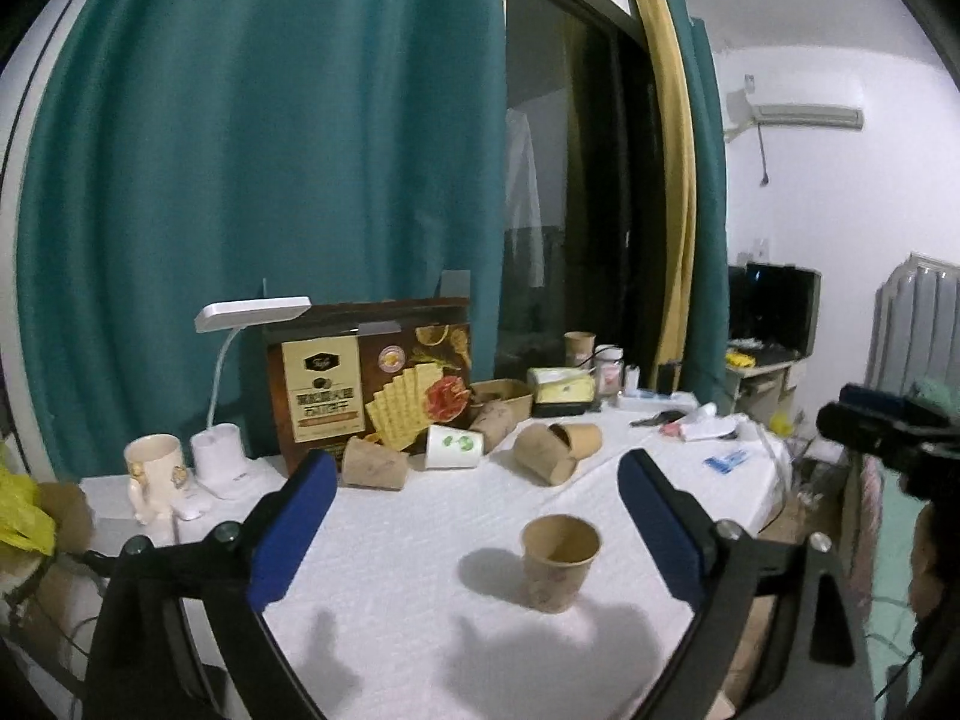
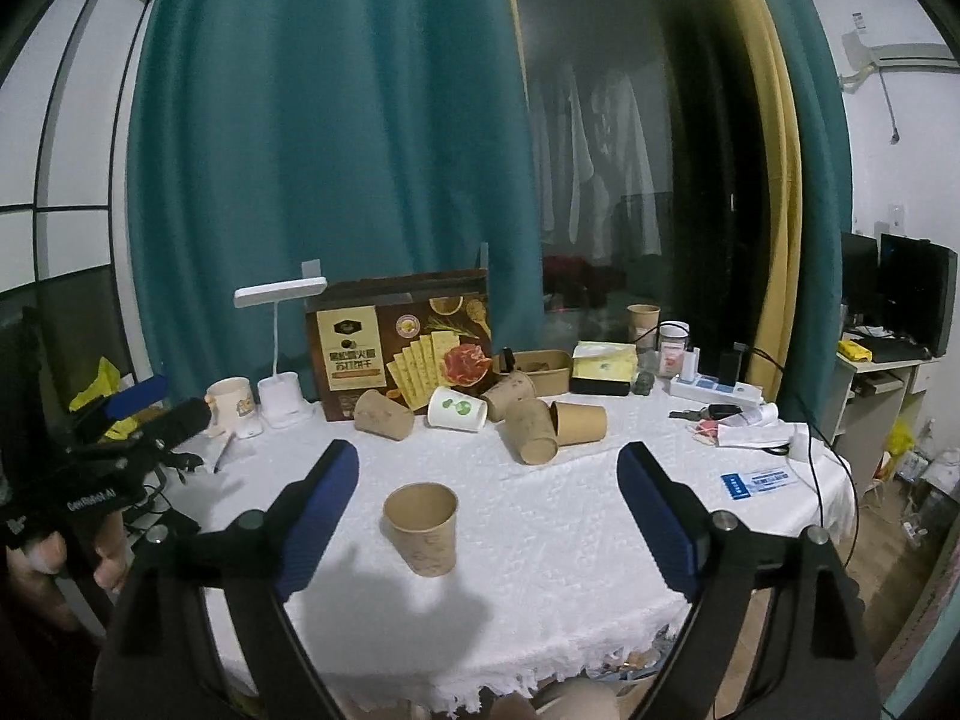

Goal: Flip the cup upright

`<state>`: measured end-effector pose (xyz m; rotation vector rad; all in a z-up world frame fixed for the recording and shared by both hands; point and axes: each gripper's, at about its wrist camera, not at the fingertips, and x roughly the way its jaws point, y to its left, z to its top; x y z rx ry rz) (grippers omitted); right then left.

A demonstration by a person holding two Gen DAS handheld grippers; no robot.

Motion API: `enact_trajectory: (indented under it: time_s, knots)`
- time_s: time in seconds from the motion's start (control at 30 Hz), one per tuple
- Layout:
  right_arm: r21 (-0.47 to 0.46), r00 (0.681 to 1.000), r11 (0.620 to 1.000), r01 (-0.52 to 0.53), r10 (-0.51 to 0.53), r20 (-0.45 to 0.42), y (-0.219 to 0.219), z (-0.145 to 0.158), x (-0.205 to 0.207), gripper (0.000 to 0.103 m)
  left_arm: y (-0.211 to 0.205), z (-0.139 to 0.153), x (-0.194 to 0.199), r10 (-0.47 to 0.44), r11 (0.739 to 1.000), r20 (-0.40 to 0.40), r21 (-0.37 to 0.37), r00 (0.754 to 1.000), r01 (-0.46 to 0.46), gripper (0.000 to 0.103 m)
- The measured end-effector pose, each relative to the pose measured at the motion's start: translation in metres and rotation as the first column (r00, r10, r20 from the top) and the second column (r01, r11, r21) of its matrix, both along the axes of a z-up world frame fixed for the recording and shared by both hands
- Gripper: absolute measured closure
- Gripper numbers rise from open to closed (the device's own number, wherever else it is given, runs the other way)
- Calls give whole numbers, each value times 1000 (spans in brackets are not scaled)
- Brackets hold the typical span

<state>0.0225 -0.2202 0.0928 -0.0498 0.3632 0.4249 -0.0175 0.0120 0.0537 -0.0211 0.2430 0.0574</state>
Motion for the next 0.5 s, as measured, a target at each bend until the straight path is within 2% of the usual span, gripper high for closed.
enact_trajectory:
  time_s: [0.5]
  knots:
    - [-35,1000,999,-9,8,-27,22,-17,6,16,16,-10,-5,-18,999,-16,-31,1000,18,8]
